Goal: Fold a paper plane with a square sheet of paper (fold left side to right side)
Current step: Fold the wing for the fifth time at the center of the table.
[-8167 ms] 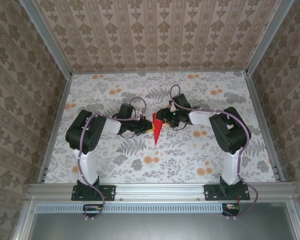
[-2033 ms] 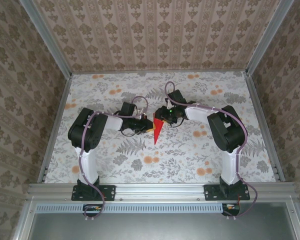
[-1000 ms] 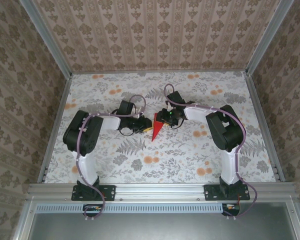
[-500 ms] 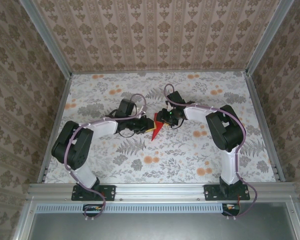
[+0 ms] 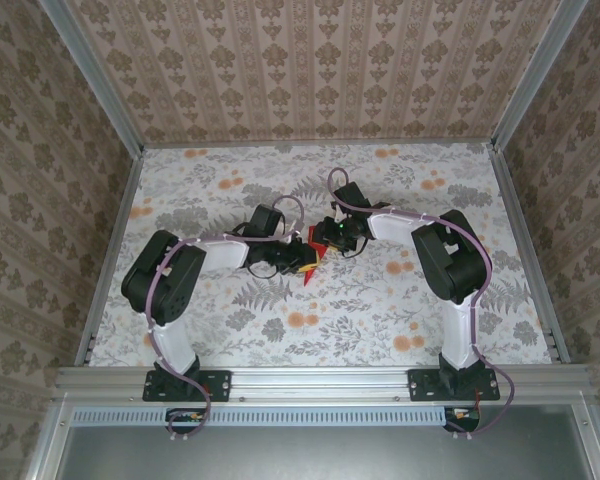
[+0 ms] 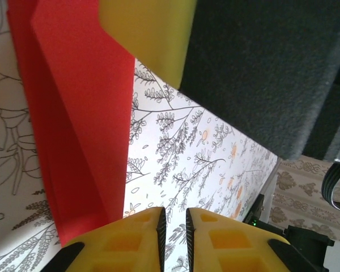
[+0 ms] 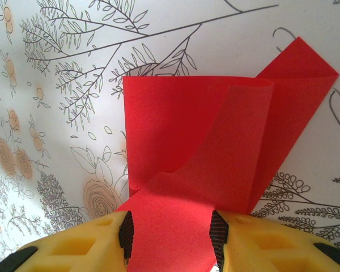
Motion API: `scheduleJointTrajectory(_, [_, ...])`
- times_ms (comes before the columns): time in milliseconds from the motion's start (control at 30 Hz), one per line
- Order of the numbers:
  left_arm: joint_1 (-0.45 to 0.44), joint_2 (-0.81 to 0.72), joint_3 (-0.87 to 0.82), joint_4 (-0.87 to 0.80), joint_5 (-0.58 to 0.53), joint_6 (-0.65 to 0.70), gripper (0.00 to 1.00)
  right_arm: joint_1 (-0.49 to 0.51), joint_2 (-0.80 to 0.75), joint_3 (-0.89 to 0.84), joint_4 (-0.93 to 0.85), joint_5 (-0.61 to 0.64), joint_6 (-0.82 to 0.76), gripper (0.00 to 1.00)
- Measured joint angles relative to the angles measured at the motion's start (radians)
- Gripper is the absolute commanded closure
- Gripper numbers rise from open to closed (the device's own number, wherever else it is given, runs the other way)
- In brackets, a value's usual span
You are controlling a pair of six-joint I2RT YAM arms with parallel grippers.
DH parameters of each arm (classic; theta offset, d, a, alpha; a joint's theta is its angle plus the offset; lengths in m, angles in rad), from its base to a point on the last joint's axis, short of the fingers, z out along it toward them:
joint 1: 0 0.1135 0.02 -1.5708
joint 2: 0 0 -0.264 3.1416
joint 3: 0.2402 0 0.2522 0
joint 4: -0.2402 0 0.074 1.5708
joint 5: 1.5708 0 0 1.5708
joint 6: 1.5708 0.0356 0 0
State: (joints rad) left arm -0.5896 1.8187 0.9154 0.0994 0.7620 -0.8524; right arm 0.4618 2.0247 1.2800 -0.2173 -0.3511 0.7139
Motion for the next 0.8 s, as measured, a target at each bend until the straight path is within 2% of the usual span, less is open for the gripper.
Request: scheduleJointTrajectory(800, [-0.001,0.04,-0.005,-0.046,-0.057,0.009,0.81,0.0,0.0,0.0,0.0,0.0,0.0,0.55])
